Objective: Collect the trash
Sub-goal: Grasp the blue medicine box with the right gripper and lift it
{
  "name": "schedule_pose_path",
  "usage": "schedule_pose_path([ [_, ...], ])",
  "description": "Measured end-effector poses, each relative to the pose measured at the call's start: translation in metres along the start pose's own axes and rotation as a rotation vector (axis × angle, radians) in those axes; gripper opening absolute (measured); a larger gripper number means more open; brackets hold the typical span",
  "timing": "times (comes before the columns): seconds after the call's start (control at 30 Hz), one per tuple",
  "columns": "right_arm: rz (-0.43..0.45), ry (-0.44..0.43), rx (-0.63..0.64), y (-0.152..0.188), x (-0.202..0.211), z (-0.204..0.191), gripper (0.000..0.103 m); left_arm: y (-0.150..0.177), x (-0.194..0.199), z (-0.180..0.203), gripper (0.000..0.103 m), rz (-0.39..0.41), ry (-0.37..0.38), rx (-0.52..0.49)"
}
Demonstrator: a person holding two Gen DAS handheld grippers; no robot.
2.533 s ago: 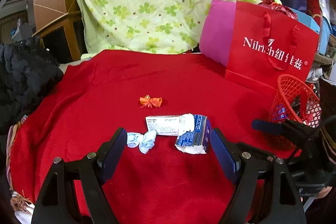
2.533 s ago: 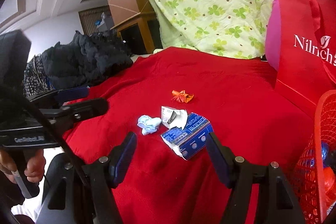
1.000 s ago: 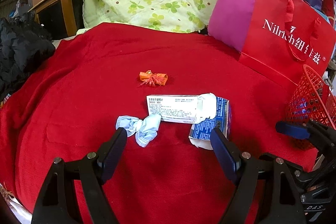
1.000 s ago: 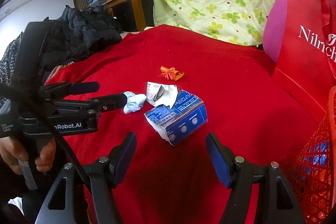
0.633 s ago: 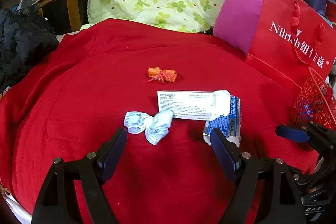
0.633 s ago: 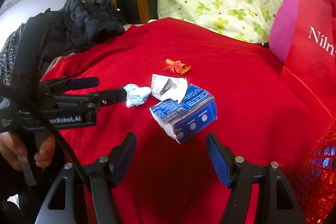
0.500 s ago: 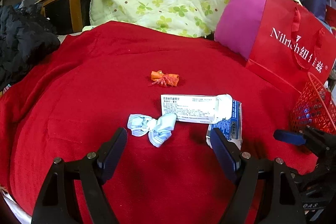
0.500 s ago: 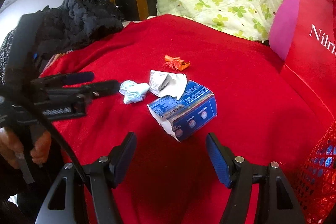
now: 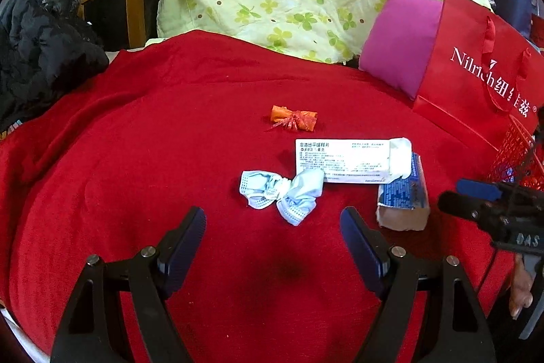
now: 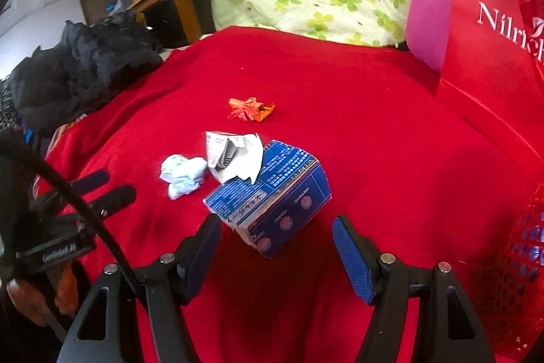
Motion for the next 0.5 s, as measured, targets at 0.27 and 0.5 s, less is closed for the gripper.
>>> schedule_pose_path([
  [0.27,-0.072,-0.019,-0.005,-0.006,-0.031,-0.021,0.071,0.002,-0.002,-0.015,0.082,0.019,0.022,0.050],
  [0.5,-0.050,0.197,-0.024,-0.011,-0.043,0.000,0.072,0.002,0.001,-0.016,0.082,0.031,0.039,0.057],
])
Point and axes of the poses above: each gripper's, at about its wrist camera, not at the fingertips, and x roughly against the way its jaws point, z to its right, y to its underside, the point moved 3 cm from there along -x, roughly the way its jaws point, and after that the axes turned 11 degrees about y, right-handed, at the moved point
